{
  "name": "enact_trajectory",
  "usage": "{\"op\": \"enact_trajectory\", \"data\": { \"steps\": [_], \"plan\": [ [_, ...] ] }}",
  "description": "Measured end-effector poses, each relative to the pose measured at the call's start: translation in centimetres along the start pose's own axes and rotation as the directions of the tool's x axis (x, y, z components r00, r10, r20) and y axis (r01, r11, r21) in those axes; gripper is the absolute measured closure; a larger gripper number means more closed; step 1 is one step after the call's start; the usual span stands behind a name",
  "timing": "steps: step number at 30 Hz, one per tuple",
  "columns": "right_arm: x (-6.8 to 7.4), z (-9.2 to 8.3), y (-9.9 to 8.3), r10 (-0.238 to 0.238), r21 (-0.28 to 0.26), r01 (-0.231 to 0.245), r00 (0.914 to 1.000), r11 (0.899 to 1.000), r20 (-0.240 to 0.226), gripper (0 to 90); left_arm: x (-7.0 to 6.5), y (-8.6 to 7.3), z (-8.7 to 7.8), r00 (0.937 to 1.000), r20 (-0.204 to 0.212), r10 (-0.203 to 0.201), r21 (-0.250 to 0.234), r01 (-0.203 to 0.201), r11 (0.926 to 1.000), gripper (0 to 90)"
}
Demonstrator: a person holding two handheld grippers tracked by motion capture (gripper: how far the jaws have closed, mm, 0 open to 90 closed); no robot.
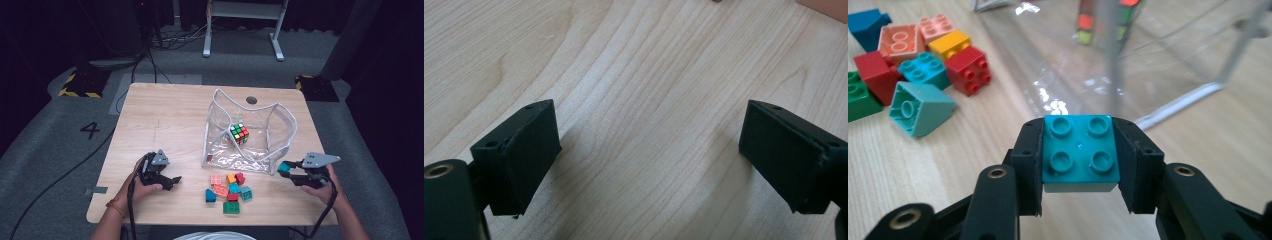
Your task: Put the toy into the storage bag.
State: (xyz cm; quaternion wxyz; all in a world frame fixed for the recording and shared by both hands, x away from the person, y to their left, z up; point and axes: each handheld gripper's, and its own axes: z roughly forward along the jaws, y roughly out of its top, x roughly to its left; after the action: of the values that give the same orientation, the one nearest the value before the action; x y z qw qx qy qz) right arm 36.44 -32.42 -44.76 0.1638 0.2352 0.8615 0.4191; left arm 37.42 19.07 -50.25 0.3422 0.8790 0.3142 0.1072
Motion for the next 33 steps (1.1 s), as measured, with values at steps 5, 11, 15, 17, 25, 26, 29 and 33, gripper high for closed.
{"op": "enact_trajectory", "data": {
  "steps": [5, 11, 15, 17, 25, 26, 29, 33],
  "plan": [
    [-2.3, -2.0, 0.7, 0.031, -0.032, -0.029, 0.9973, 0.999, 0.067, 59.5, 0.0, 0.0, 0.0, 1.0000, 0.000, 0.000, 0.000, 0.000, 1.0000, 9.5],
    [-4.9, -3.1, 2.5, 0.041, -0.043, -0.036, 0.9899, 0.998, 0.135, 59.5, 0.0, 0.0, 0.0, 1.0000, 0.000, 0.000, 0.000, 0.000, 1.0000, 9.5],
    [-6.4, -3.8, 4.2, 0.051, -0.065, -0.041, 0.9855, 0.997, 0.162, 59.5, 0.0, 0.0, 0.0, 1.0000, 0.000, 0.000, 0.000, 0.000, 1.0000, 9.5],
    [-7.1, -4.0, 5.1, 0.051, -0.077, -0.038, 0.9842, 0.996, 0.169, 59.6, 0.0, 0.0, 0.0, 1.0000, 0.000, 0.000, 0.000, 0.000, 1.0000, 9.5],
    [-9.2, -4.3, 8.5, 0.057, -0.084, -0.040, 0.9763, 0.996, 0.209, 59.5, 0.0, 0.0, 0.0, 1.0000, 0.000, 0.000, 0.000, 0.000, 1.0000, 9.5],
    [-9.4, -4.3, 8.9, 0.051, -0.083, -0.033, 0.9744, 0.996, 0.219, 59.5, 0.0, 0.0, 0.0, 1.0000, -0.001, 0.000, 0.000, 0.000, 1.0000, 9.5],
    [-10.0, -4.3, 9.9, 0.063, -0.105, -0.041, 0.9736, 0.994, 0.219, 59.5, 0.0, 0.0, 0.0, 1.0000, 0.000, -0.001, -0.001, 0.001, 1.0000, 9.5],
    [-10.4, -4.5, 11.4, 0.077, -0.145, -0.049, 0.9776, 0.988, 0.196, 59.6, 0.0, 0.0, 0.0, 1.0000, -0.001, 0.000, 0.000, 0.000, 1.0000, 9.5]
  ]
}}
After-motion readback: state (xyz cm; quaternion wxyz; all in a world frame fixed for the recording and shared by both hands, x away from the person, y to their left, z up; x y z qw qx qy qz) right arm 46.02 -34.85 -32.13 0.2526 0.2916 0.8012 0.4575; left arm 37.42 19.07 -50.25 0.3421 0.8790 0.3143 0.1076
